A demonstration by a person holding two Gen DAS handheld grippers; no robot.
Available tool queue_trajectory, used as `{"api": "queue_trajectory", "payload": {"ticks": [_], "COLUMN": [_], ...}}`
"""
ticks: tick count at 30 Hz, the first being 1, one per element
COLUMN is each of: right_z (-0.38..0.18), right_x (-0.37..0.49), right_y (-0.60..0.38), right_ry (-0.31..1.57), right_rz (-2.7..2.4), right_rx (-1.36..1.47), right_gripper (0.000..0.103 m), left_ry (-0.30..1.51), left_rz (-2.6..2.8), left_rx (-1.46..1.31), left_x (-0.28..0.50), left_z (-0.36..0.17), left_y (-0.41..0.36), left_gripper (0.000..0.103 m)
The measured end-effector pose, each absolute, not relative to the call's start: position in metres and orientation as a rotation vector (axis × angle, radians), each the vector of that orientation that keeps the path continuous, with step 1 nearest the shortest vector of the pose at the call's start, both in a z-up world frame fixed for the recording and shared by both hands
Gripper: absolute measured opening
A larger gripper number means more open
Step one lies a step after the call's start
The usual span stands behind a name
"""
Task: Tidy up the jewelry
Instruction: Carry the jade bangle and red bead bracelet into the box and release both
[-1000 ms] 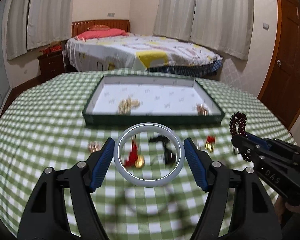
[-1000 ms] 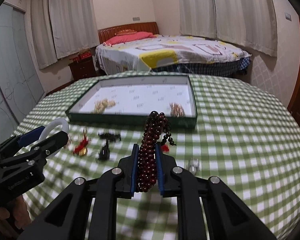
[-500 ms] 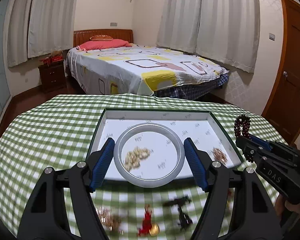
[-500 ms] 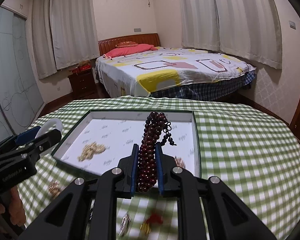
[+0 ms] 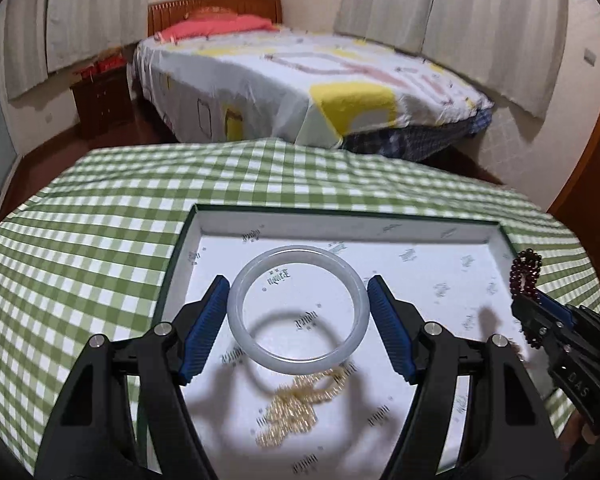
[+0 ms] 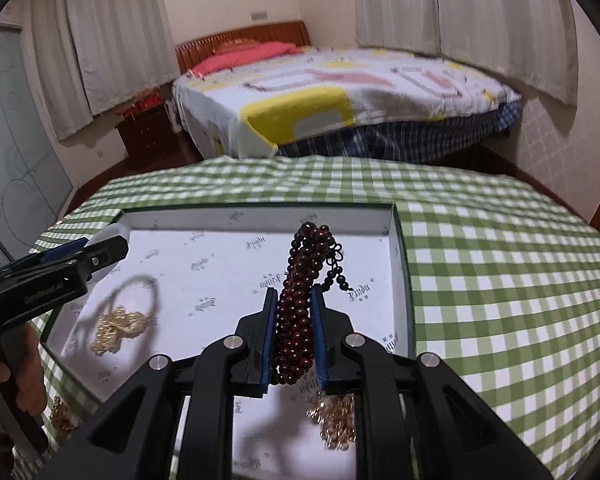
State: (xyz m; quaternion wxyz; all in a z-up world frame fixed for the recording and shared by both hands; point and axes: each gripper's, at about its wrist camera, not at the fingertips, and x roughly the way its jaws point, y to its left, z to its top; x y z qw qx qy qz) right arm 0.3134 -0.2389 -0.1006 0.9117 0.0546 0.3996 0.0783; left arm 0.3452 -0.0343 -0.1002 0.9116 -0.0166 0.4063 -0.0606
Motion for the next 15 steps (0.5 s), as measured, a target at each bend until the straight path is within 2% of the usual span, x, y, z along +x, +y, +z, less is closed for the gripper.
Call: {"api": "queue_trajectory", "payload": {"ticks": [15], "right_z": [-0.132], "right_x": [0.34], "right_y": [-0.238], "right_ry": [1.033], "right_rz": [0.132], "right_rx": [0.078], "right_gripper": [0.017], "left_ry": [1.077], "left_rz": [-0.132], "left_rx": [0.045], "left_x": [0.391], "left_z": [-0.142], "left_y": [-0.043], "left_gripper": [0.069]}}
